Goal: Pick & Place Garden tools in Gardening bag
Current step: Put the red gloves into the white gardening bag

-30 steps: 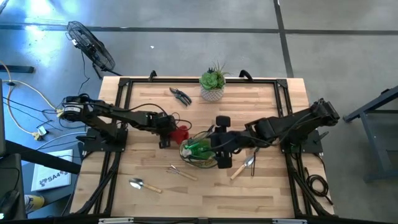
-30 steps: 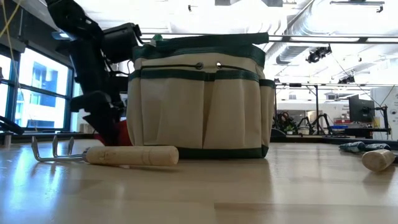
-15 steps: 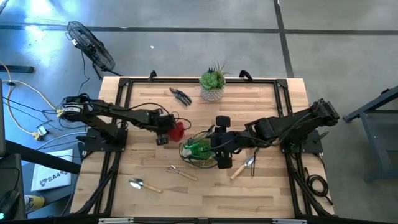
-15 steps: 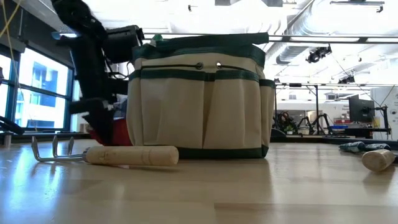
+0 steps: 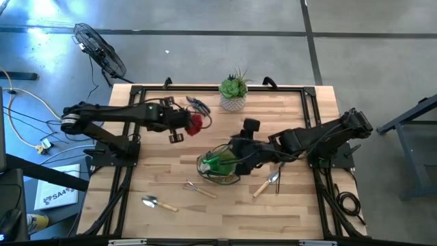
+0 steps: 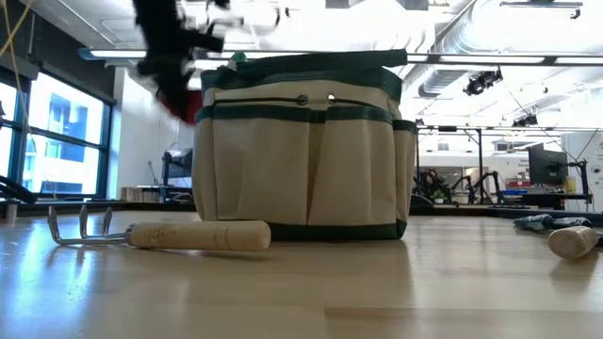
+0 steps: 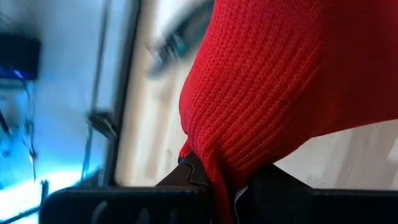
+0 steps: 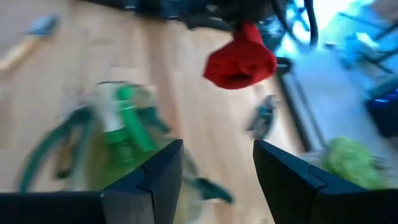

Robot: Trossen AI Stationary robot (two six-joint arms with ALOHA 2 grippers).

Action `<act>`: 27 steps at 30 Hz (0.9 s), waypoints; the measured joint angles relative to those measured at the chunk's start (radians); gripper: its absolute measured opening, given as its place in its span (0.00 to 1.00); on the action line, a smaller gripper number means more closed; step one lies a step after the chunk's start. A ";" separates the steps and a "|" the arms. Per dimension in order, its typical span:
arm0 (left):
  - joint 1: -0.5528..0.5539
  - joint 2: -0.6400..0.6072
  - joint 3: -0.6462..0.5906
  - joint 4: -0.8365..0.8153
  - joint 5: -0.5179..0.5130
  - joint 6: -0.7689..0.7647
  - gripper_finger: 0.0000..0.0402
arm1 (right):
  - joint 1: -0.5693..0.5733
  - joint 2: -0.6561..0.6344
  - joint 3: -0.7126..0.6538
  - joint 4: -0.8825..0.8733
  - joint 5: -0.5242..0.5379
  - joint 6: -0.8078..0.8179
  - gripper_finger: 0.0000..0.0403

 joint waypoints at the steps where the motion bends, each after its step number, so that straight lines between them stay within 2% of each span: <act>1: -0.013 -0.001 0.036 0.000 -0.022 0.015 0.06 | -0.004 0.000 0.000 0.009 0.021 0.000 0.47; 5: -0.075 -0.001 0.154 0.030 -0.157 0.047 0.06 | -0.042 0.000 0.000 0.079 0.114 0.104 0.47; 8: -0.116 -0.001 0.195 0.116 -0.174 0.097 0.06 | -0.073 0.000 0.000 0.097 0.124 0.109 0.47; 14: -0.178 0.003 0.199 0.262 -0.125 0.196 0.06 | -0.122 0.000 0.000 0.241 -0.063 0.083 0.49; 19: -0.203 0.007 0.199 0.301 -0.127 0.203 0.06 | -0.144 -0.002 0.000 0.305 -0.151 0.073 0.50; 27: -0.206 0.007 0.199 0.370 -0.044 0.224 0.06 | -0.183 0.001 0.000 0.379 -0.303 0.070 0.51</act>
